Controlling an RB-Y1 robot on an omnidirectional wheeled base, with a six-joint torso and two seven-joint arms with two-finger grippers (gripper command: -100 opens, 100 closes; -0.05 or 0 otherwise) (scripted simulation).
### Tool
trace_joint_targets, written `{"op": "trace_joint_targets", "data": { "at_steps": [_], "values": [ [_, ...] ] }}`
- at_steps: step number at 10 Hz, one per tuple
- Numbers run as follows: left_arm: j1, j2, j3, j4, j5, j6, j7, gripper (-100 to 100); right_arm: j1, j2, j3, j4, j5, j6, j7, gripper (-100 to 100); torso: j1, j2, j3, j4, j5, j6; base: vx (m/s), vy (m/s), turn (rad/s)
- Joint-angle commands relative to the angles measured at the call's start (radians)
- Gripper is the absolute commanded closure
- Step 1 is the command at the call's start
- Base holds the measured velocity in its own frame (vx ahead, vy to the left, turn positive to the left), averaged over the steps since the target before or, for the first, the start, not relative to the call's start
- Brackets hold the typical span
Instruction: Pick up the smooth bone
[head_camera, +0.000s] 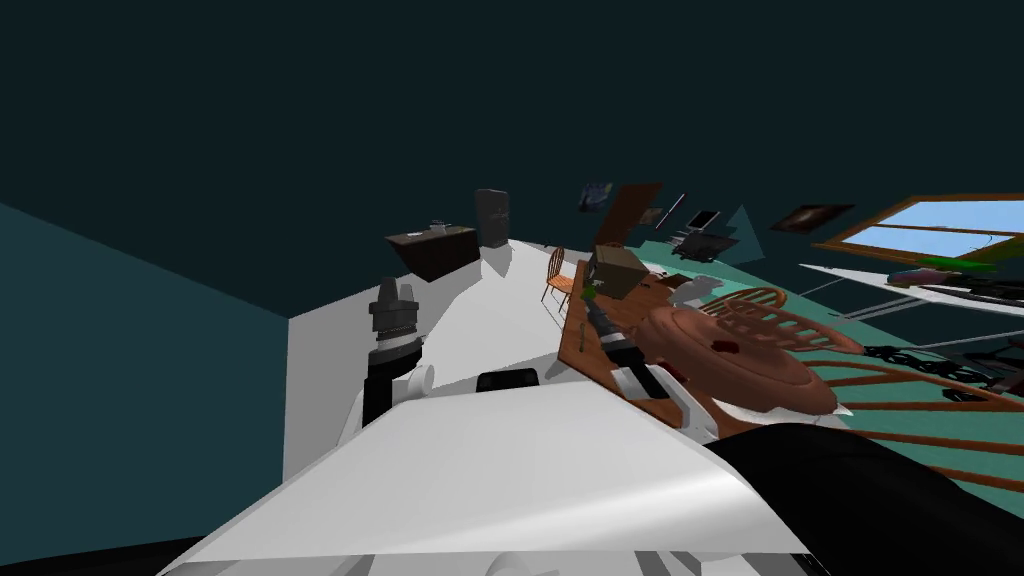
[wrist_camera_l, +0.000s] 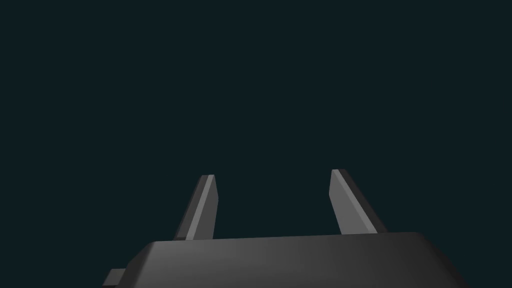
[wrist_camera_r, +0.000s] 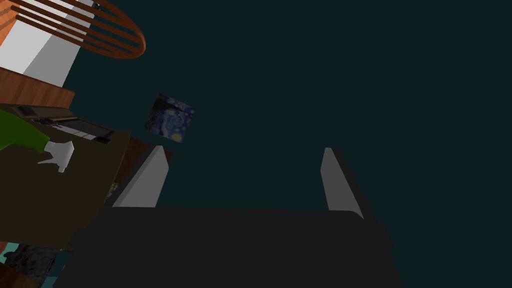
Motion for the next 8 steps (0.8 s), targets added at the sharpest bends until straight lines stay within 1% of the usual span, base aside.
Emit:
{"op": "trace_joint_targets", "data": {
  "at_steps": [1, 3, 4, 5, 6, 7, 8],
  "values": [
    [0.0, 0.0, 0.0, 0.0, 0.0, 0.0, 0.0, 0, 0.018, -0.042, -0.003, 0.034, -0.015, 0.043, 0.001, -100, 0.0, 0.0, 0.0, 0.0, 0.0, 0.0, 0.052, -0.001, 0.253],
    [0.0, 0.0, 0.0, 0.0, 0.0, 0.0, 0.0, 0, 0.055, -0.1, 0.007, 0.084, -0.037, 0.108, 0.009, -100, -0.001, -0.001, 0.0, 0.0, 0.0, -0.001, 0.081, -0.019, 0.393],
    [0.0, 0.0, 0.0, 0.0, 0.0, 0.0, 0.0, 0, 0.055, -0.108, 0.007, 0.084, -0.037, 0.117, 0.009, -100, -0.001, -0.001, -0.001, 0.0, 0.0, -0.001, 0.056, -0.027, 0.093],
    [0.0, 0.0, 0.0, 0.0, 0.0, 0.0, 0.0, 0, 0.074, -0.142, 0.013, 0.11, -0.048, 0.155, 0.012, -100, -0.001, 0.0, 0.0, 0.0, 0.0, 0.0, 0.052, -0.015, 0.2],
    [0.0, 0.0, 0.0, 0.0, 0.0, 0.0, 0.0, 0, 0.074, -0.142, 0.013, 0.11, -0.048, 0.155, 0.012, -100, -0.001, 0.0, 0.0, 0.0, 0.0, 0.0, 0.041, -0.014, 0.121],
    [0.0, 0.0, 0.0, 0.0, 0.0, 0.0, 0.0, 0, 0.094, -0.176, 0.019, 0.137, -0.058, 0.184, 0.016, -100, 0.0, 0.001, 0.001, 0.0, 0.0, 0.0, 0.043, -0.006, 0.231],
    [0.0, 0.0, 0.0, 0.0, 0.0, 0.0, 0.0, 0, 0.094, -0.176, 0.019, 0.137, -0.058, 0.193, 0.016, -100, 0.0, 0.001, 0.001, 0.0, 0.0, -0.001, 0.035, -0.011, 0.132]
  ]
}}
